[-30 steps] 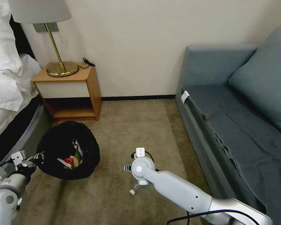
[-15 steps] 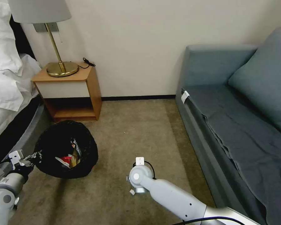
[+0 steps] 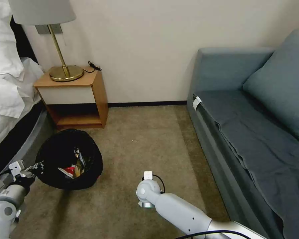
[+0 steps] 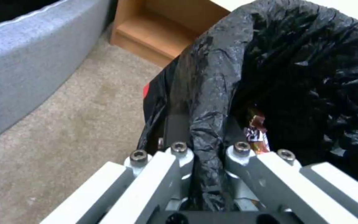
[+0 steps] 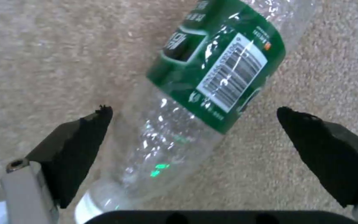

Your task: Pick up the trash bin, then pick up the garbage on the floor and place it into the trash bin.

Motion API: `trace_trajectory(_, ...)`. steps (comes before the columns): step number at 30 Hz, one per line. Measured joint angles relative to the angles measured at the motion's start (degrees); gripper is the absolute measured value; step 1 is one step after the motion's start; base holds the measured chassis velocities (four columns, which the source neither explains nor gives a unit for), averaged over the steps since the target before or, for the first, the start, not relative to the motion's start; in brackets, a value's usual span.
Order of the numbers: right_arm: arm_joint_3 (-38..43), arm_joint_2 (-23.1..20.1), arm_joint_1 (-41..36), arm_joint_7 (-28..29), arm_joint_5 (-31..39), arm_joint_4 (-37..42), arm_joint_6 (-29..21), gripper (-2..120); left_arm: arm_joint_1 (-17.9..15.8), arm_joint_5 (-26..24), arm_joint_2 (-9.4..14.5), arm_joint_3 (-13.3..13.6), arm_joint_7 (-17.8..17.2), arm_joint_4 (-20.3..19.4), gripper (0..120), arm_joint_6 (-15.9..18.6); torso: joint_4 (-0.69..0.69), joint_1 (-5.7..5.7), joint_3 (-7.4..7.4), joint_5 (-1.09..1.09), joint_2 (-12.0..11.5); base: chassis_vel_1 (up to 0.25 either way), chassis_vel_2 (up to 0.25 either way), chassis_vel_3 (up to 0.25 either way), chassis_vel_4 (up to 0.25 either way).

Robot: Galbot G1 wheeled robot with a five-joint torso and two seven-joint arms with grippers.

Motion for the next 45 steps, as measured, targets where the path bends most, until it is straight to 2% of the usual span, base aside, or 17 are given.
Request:
trace_trajectory(6, 0.21, 0.2, -0.02, -1.34, -1.24, -1.16, 0.37, 95, 0.05, 0.19, -0.25, -0.04, 0.17, 0.32, 4, -0.31, 0.0, 0.0, 0.0, 0.0, 0.0, 0.0, 0.0, 0.0, 0.0)
trace_trajectory(9, 0.3, 0.35, -0.02, -2.26, -1.79, -1.79, 0.6, 83, 0.02, 0.35, -0.51, 0.0, 0.2, 0.32, 4, -0.31, 0.0, 0.0, 0.0, 0.0, 0.0, 0.0, 0.0, 0.0, 0.0)
trace_trajectory(10, 0.46, 0.47, -0.03, -2.66, -1.98, -2.12, 0.64, 75, 0.02, 0.47, -0.66, 0.02, 0.21, 0.32, 4, -0.31, 0.0, 0.0, 0.0, 0.0, 0.0, 0.0, 0.0, 0.0, 0.0)
trace_trajectory(11, 0.46, 0.47, -0.03, -2.66, -1.98, -2.12, 0.64, 75, 0.02, 0.47, -0.66, 0.02, 0.21, 0.32, 4, -0.31, 0.0, 0.0, 0.0, 0.0, 0.0, 0.0, 0.0, 0.0, 0.0)
trace_trajectory(15, 0.6, 0.54, -0.03, -3.83, -2.98, -2.93, 0.88, 59, 0.14, 0.78, -1.02, 0.08, 0.29, 0.22, 4, -0.34, 0.0, 0.0, 0.0, 0.0, 0.0, 0.0, 0.0, 0.0, 0.0)
trace_trajectory(16, 0.6, 0.54, -0.03, -3.83, -2.98, -2.93, 0.88, 59, 0.14, 0.78, -1.02, 0.08, 0.29, 0.22, 4, -0.34, 0.0, 0.0, 0.0, 0.0, 0.0, 0.0, 0.0, 0.0, 0.0)
trace_trajectory(20, 0.76, 0.4, -0.07, -4.37, -3.56, -2.95, 1.07, 41, 0.17, 0.94, -1.13, 0.07, 0.3, 0.13, 4, -0.35, 0.0, 0.0, 0.0, 0.0, 0.0, 0.0, 0.0, 0.0, 0.0)
trace_trajectory(29, 0.87, -0.72, 0.52, -4.56, -4.58, -1.15, 1.72, 23, -0.07, 1.33, -1.34, 0.78, 0.26, -0.49, 4, -0.25, 0.0, 0.0, 0.0, 0.0, 0.0, 0.0, 0.0, 0.0, 0.0)
trace_trajectory(36, 1.34, -3.11, 2.35, -4.74, -8.04, 4.43, 3.76, 23, -0.64, 1.44, -1.26, 2.71, -0.08, -1.31, 4, 0.65, 0.0, 0.0, 0.0, 0.0, -0.01, 0.0, 0.0, 0.0, 0.0)
trace_trajectory(38, 1.7, -3.97, 3.32, -5.37, -11.32, 6.51, 5.18, 23, -0.86, 1.42, -1.26, 3.47, -0.42, -1.43, 4, 1.13, -0.01, 0.0, 0.0, 0.01, -0.01, 0.0, 0.0, 0.0, 0.0)
trace_trajectory(39, 2.31, -5.14, 4.76, -6.38, -15.12, 9.08, 7.12, 23, -0.96, 1.33, -1.37, 4.7, -0.84, -1.55, 4, 1.6, 0.0, 0.0, 0.01, 0.01, -0.01, 0.0, 0.0, 0.0, 0.0)
trace_trajectory(45, 2.94, -7.63, 8.4, -8.38, -20.77, 14.62, 11.26, 23, -1.38, 0.91, -1.68, 6.95, -1.56, -1.65, 4, 2.88, -0.01, 0.0, 0.01, 0.0, -0.01, 0.0, 0.0, 0.0, 0.0)
